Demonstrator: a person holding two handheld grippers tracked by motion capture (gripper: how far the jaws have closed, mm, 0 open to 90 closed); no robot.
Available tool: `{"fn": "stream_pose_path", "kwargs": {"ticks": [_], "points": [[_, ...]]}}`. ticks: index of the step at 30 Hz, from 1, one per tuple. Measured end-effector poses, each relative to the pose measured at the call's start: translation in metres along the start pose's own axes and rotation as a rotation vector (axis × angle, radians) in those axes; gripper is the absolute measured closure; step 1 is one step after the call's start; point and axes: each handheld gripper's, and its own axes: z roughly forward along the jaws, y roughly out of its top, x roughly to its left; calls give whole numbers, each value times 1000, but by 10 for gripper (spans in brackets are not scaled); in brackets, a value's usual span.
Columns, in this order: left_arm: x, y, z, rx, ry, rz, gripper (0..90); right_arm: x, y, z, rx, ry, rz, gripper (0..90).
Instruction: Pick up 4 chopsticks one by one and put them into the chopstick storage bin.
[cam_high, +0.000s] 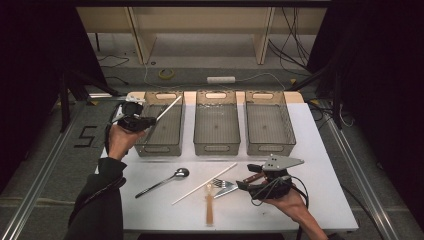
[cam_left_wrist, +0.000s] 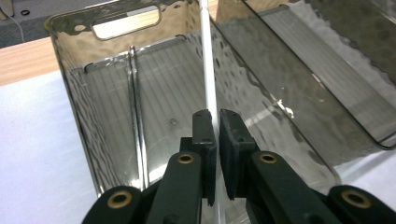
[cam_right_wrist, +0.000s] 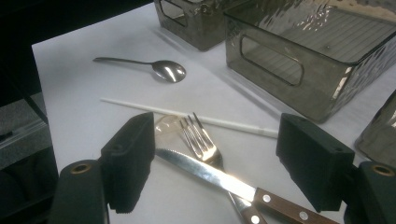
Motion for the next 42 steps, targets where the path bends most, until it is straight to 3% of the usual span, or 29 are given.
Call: {"fn": "stream_pose_path", "kwargs": {"ticks": [9, 18, 26, 31, 35, 38, 42], "points": [[8, -1, 15, 14, 23, -36, 850, 0, 0, 0, 1, 1, -2, 292], [13, -1, 31, 48, 38, -43, 850, 0, 0, 0, 1, 3, -2, 293], [16, -4, 46, 60, 20, -70, 836, 0, 0, 0, 1, 4, -2, 292], [12, -5, 43, 35, 6, -69, 691, 0, 0, 0, 2, 4, -2, 293], [6, -4, 34, 18, -33, -80, 551, 0, 0, 0, 1, 2, -1, 292], [-1, -6, 24, 8, -57, -60, 465, 0, 0, -1, 1, 0, -1, 292], [-12, -10, 10, -20, -100, -59, 397, 0, 0, -1, -5, -2, 0, 292]]}}
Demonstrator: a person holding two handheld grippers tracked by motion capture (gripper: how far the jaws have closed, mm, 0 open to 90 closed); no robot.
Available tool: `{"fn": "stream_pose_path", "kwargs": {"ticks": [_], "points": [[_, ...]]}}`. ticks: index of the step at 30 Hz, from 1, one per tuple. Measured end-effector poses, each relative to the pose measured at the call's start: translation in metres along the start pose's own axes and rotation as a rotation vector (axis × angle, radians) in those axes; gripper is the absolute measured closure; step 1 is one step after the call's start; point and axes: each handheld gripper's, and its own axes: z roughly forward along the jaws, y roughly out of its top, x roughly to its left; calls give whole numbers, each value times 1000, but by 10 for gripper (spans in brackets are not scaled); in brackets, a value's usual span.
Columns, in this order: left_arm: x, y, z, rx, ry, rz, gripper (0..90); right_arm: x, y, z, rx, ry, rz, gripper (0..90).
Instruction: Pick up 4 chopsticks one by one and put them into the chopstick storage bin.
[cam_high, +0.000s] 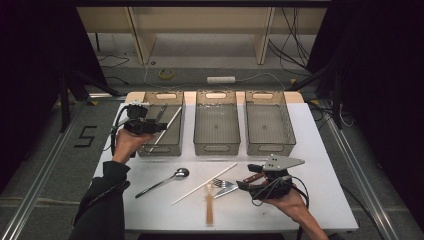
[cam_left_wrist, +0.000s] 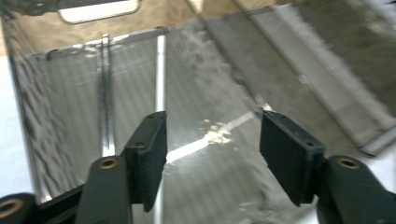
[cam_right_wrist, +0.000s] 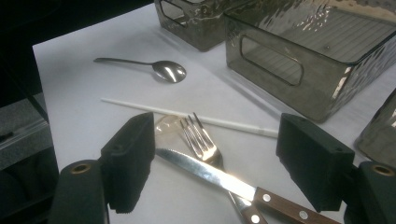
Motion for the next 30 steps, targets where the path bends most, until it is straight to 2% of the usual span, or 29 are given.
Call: {"fn": "stream_pose_path", "kwargs": {"ticks": [6, 14, 18, 20, 26, 30], "points": [[-22, -1, -13, 2, -48, 38, 349, 1, 1, 0, -9, -1, -6, 292], [-53, -6, -22, 79, -54, 145, 320, 1, 0, -2, -6, -5, -4, 292], [-65, -11, -25, 107, -73, 168, 311, 2, 1, -1, -6, -4, -4, 292], [-73, -14, -26, 127, -82, 193, 307, 2, 1, -1, -2, -3, -5, 292], [-89, -24, -21, 199, -115, 234, 307, 2, 1, -2, -1, -3, -4, 292], [-101, -32, -15, 230, -129, 260, 296, 2, 1, -2, -5, -1, -5, 292]]}}
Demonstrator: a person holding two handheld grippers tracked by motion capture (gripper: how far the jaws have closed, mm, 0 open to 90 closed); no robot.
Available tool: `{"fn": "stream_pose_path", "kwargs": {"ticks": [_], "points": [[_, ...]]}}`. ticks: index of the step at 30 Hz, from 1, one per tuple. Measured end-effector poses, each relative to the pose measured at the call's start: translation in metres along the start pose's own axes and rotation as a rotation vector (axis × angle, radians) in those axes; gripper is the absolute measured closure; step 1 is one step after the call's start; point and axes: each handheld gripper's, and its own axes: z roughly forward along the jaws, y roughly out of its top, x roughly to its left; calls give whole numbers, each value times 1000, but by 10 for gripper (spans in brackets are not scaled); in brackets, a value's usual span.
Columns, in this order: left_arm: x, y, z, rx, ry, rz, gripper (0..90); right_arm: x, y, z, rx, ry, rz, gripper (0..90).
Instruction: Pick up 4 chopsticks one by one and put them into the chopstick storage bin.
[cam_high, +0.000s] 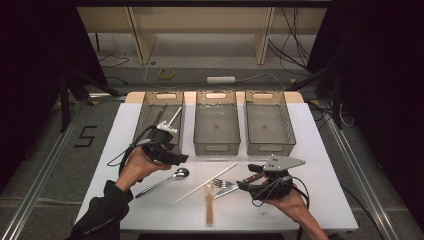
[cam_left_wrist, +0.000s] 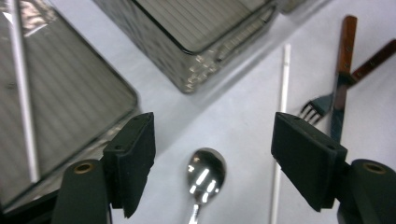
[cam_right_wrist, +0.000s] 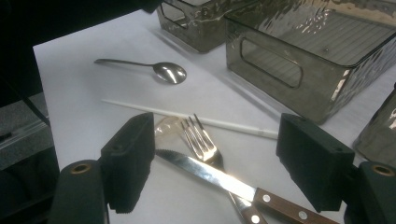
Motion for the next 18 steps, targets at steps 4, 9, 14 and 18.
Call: {"fn": "stream_pose_path", "kwargs": {"ticks": [4, 9, 14, 18], "points": [[-9, -4, 9, 29, -10, 13, 285, 0, 0, 0, -2, 0, -3, 292], [-19, -9, 21, 74, -18, 44, 298, 0, 0, 0, 1, 1, -1, 292], [-28, -14, 31, 107, -33, 65, 333, 1, 0, 0, 1, 1, -2, 292], [-33, -18, 37, 117, -41, 66, 356, 1, 0, 0, 2, 1, -3, 292]]}}
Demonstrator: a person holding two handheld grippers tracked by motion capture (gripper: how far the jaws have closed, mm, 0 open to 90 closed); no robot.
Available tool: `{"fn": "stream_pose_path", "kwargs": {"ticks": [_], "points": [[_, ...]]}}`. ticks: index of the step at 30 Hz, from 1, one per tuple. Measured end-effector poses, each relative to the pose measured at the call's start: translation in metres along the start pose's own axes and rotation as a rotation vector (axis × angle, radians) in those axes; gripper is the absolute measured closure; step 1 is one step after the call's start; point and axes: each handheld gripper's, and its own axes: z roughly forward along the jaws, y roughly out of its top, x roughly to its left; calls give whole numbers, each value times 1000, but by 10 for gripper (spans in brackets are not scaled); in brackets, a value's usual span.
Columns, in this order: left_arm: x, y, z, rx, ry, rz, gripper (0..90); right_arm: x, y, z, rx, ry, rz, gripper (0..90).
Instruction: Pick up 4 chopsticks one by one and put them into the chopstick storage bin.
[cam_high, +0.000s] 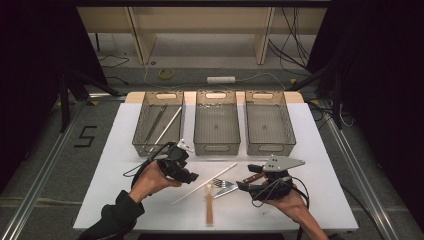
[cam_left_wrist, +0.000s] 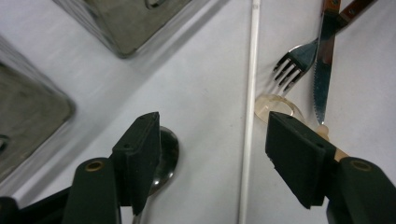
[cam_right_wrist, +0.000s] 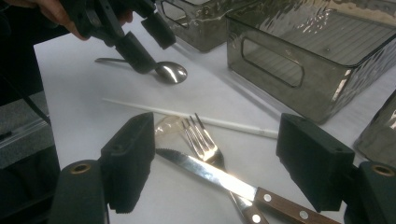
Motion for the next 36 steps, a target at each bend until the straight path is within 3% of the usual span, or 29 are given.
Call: {"fn": "stream_pose_path", "kwargs": {"ticks": [6, 10, 27, 36], "points": [[-8, -4, 14, 43, -8, 33, 418, 0, 0, 0, 1, 0, 2, 292], [-12, -5, 21, 66, 8, 34, 458, 0, 0, 0, 0, 0, 0, 292], [-19, -6, 38, 97, -17, 37, 648, 0, 0, 0, 3, -1, 2, 292], [-21, -6, 41, 107, -21, 65, 729, -1, 0, 1, 6, -2, 2, 292]]}}
